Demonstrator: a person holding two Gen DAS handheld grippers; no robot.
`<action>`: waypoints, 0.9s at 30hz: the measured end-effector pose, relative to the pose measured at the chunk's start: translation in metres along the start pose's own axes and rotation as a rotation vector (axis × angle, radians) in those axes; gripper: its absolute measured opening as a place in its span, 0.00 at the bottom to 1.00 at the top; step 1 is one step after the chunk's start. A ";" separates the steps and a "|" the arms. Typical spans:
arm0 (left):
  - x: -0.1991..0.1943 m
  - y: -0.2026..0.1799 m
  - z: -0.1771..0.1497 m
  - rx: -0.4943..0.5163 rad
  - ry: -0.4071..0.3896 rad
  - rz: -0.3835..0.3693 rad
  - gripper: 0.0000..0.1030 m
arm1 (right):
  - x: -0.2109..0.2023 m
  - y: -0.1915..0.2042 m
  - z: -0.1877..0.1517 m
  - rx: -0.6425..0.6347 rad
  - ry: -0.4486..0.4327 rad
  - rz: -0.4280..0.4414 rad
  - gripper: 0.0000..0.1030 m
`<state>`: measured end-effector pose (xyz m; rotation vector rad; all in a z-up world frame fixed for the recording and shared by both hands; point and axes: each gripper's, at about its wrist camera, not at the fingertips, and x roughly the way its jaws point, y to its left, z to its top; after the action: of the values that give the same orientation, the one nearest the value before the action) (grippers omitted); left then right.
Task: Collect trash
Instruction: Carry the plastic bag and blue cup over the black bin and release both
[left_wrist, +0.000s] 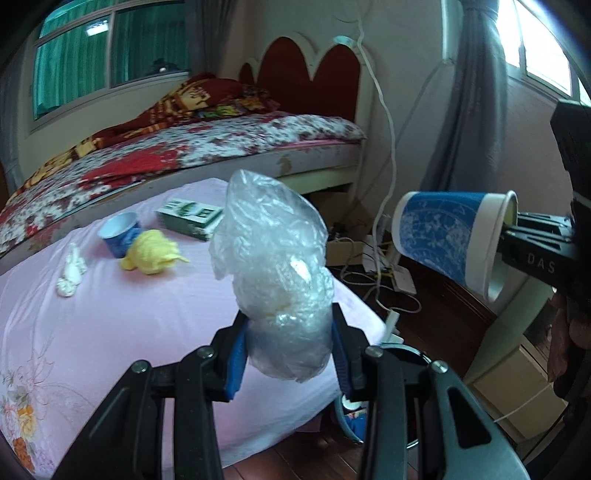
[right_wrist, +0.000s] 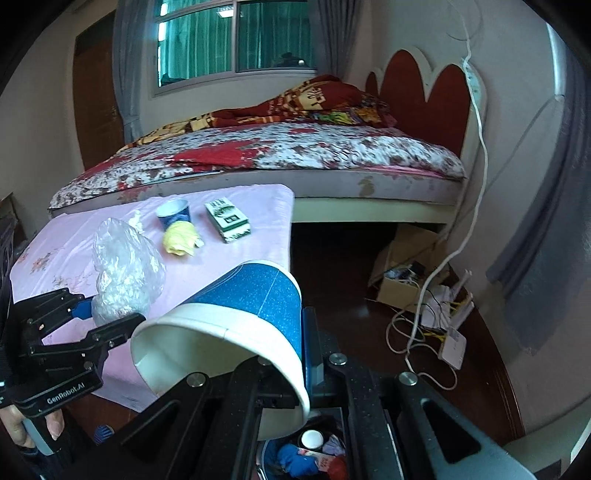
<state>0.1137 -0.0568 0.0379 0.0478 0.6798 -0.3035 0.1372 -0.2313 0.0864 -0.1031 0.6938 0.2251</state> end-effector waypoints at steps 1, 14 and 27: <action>0.002 -0.006 0.000 0.009 0.005 -0.011 0.40 | -0.001 -0.005 -0.002 0.006 0.001 -0.005 0.01; 0.025 -0.060 -0.018 0.088 0.077 -0.095 0.40 | -0.005 -0.047 -0.043 0.060 0.065 -0.058 0.01; 0.049 -0.097 -0.040 0.139 0.160 -0.155 0.40 | 0.002 -0.077 -0.077 0.096 0.131 -0.077 0.01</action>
<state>0.0967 -0.1569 -0.0182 0.1540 0.8226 -0.4993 0.1093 -0.3184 0.0279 -0.0531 0.8282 0.1113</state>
